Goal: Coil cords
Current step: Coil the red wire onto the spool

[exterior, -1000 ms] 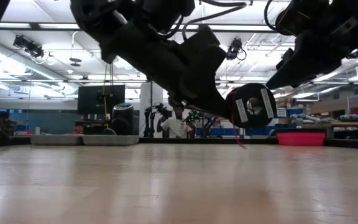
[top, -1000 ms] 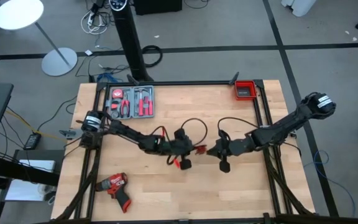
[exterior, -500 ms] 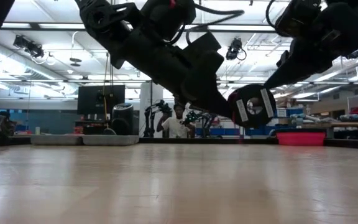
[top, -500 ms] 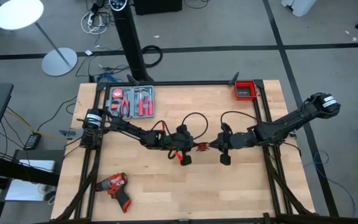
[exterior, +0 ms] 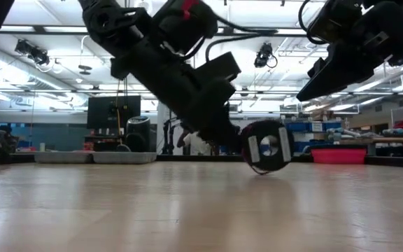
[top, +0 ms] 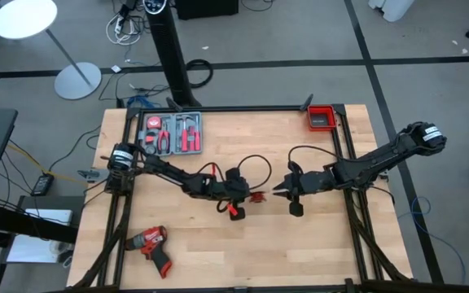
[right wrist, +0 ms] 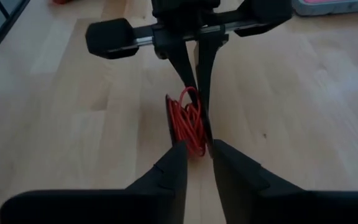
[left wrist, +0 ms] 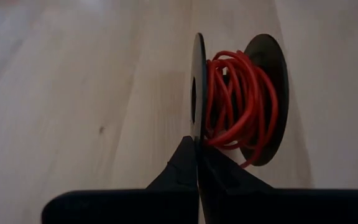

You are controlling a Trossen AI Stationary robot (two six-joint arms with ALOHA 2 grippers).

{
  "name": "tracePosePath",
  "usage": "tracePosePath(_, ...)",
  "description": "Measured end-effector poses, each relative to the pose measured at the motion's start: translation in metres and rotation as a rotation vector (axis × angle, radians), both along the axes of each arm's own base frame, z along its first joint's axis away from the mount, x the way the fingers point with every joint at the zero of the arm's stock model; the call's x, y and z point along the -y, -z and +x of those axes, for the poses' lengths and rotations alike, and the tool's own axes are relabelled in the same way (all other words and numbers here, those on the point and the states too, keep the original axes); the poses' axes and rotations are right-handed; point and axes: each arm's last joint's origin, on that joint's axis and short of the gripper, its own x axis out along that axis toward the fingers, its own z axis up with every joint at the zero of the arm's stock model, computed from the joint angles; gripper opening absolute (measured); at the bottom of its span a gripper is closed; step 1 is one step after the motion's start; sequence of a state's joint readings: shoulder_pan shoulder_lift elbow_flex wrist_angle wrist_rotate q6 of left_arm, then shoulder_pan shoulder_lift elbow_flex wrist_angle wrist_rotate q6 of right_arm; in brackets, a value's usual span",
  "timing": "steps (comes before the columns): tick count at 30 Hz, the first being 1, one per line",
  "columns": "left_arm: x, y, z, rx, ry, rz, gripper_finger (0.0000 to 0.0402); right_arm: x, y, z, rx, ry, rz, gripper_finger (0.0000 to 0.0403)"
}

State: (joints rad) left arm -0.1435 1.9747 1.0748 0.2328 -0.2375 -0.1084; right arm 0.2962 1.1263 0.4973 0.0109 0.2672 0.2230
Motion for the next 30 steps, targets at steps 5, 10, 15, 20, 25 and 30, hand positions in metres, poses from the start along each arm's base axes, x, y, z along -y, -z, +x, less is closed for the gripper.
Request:
tracePosePath(5,-0.001,0.011,-0.009,-0.022,-0.025,-0.015,0.0000,0.000,-0.001,0.001,0.009,0.004,0.005,0.0098)
tracePosePath(10,-0.002,0.014,-0.012,-0.037,-0.028,-0.011,0.0000,0.001,-0.002,0.002,0.020,-0.003,-0.006,0.0107)
tracePosePath(15,-0.002,0.014,-0.012,-0.038,-0.026,-0.010,0.0000,0.001,-0.002,0.002,0.021,-0.003,-0.006,0.0106)
tracePosePath(20,-0.002,0.014,-0.012,-0.038,-0.017,-0.017,0.0000,0.000,-0.003,0.002,0.032,-0.018,0.008,0.0117)
tracePosePath(25,-0.001,0.014,-0.012,-0.039,-0.013,-0.017,0.0003,0.005,-0.003,0.004,0.028,-0.019,0.025,0.0132)
tracePosePath(30,-0.002,0.016,-0.013,-0.051,-0.005,0.003,0.0030,0.005,-0.004,0.005,0.041,-0.024,0.034,0.0143)
